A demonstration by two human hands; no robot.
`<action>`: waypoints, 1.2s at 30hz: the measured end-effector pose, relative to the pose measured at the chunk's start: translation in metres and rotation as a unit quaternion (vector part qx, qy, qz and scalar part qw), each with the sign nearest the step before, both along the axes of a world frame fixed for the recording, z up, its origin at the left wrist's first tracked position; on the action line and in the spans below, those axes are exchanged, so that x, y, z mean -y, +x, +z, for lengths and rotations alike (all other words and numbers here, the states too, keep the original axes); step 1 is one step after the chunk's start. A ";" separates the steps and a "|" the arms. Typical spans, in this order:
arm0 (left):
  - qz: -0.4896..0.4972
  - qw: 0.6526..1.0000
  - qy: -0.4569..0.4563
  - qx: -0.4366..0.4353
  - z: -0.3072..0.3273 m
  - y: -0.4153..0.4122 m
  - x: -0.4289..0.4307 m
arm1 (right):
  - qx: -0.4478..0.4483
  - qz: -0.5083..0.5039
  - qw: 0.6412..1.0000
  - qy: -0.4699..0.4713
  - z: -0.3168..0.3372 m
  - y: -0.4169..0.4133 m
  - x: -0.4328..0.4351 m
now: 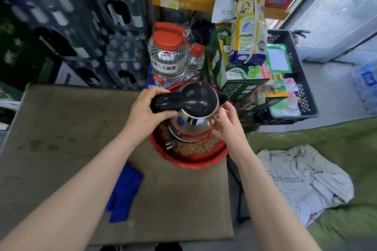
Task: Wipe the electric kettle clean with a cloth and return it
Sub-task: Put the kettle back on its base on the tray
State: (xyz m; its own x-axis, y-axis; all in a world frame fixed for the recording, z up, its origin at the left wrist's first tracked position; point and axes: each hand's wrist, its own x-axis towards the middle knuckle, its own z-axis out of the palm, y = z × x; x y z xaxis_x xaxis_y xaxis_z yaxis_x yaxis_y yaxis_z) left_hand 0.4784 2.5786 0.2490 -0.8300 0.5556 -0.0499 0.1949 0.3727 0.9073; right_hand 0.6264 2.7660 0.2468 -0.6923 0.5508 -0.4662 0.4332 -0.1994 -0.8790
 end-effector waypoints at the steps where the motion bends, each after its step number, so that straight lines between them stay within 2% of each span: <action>1: 0.003 1.000 0.007 0.000 -0.001 0.001 0.001 | -0.003 -0.001 1.000 0.003 -0.001 0.000 0.001; 11: 0.041 0.999 0.026 -0.022 -0.017 -0.005 -0.012 | -0.015 -0.010 1.000 0.004 -0.013 -0.017 -0.003; 16: 0.074 0.994 0.037 0.070 -0.059 0.009 0.014 | 0.026 -0.021 0.999 0.043 -0.038 -0.001 -0.019; 18: 0.076 0.992 -0.020 0.100 -0.086 0.015 0.027 | 0.085 -0.043 0.989 0.109 -0.057 0.012 -0.039; 19: 0.084 0.986 -0.077 0.125 -0.097 0.018 0.031 | 0.128 -0.045 0.980 0.148 -0.067 0.017 -0.050; 21: 0.116 0.958 -0.187 0.184 -0.116 0.027 0.033 | 0.210 -0.030 0.958 0.193 -0.086 0.022 -0.069; 22: 0.124 0.949 -0.208 0.200 -0.123 0.032 0.032 | 0.239 -0.015 0.950 0.201 -0.096 0.022 -0.076; 26: 0.168 0.946 -0.154 0.229 -0.144 0.042 0.022 | 0.270 0.031 0.941 0.203 -0.127 0.012 -0.089; 31: 0.220 0.935 -0.104 0.257 -0.159 0.041 0.019 | 0.233 -0.015 0.951 0.201 -0.142 0.004 -0.090; 36: 0.247 0.918 -0.009 0.310 -0.149 0.048 0.024 | 0.209 -0.041 0.959 0.189 -0.143 0.012 -0.091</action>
